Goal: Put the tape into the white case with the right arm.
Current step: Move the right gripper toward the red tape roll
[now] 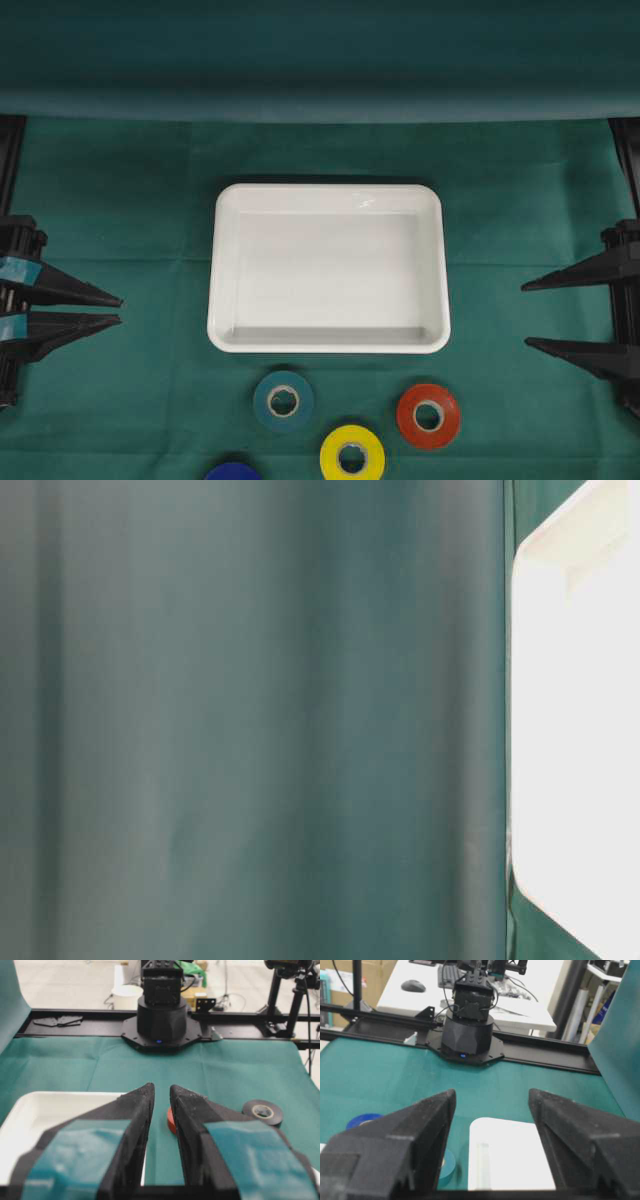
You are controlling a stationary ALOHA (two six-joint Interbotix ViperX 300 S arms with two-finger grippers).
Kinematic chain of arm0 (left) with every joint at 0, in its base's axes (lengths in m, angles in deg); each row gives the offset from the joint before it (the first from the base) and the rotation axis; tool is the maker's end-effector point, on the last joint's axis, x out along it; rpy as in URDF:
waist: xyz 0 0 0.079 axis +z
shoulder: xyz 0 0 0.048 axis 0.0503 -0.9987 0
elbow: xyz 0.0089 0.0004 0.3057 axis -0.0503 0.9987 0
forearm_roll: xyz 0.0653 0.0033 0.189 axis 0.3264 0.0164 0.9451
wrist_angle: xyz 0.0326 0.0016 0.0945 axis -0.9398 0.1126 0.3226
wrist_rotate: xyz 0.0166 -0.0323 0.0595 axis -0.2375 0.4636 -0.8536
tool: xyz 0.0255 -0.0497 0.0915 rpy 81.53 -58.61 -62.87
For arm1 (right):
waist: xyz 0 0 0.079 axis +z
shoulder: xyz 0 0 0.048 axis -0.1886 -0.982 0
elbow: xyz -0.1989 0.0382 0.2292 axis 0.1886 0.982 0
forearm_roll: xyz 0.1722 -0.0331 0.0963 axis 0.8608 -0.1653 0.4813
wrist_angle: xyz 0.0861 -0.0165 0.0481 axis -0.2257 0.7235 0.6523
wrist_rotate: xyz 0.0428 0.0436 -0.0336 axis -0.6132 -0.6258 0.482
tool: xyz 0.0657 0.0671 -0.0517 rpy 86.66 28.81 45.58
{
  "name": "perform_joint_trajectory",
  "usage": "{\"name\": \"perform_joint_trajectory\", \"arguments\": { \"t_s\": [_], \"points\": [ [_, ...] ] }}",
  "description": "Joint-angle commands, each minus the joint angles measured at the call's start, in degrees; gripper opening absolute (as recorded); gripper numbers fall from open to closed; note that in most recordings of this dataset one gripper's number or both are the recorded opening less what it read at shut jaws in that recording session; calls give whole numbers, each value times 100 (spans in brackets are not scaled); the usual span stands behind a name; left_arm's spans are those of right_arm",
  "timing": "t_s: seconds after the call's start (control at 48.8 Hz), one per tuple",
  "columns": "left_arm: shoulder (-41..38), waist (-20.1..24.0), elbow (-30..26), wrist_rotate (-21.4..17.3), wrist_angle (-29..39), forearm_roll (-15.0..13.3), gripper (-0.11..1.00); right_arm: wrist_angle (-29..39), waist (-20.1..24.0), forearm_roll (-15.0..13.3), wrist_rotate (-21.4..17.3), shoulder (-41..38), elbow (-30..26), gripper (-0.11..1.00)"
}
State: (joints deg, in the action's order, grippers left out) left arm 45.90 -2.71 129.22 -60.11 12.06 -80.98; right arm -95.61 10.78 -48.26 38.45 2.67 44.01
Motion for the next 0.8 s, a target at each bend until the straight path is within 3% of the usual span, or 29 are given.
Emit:
{"name": "perform_joint_trajectory", "arguments": {
  "t_s": [0.0,0.041,0.164,0.267,0.779],
  "points": [
    [88,-123,-114,-35,-26,-105,24,-44,-35,9,-62,-18,-88,24],
    [149,-149,-97,-35,18,-105,22,-35,-35,0,-70,9,-62,22],
    [316,-167,-26,-35,176,-114,1,-35,-35,0,-79,123,-18,-1],
    [457,-167,35,-18,255,-123,0,-53,-35,-9,-79,246,9,-9],
    [545,-167,343,-70,861,-114,0,0,-18,-202,-141,-35,123,-9]
  ]
}}
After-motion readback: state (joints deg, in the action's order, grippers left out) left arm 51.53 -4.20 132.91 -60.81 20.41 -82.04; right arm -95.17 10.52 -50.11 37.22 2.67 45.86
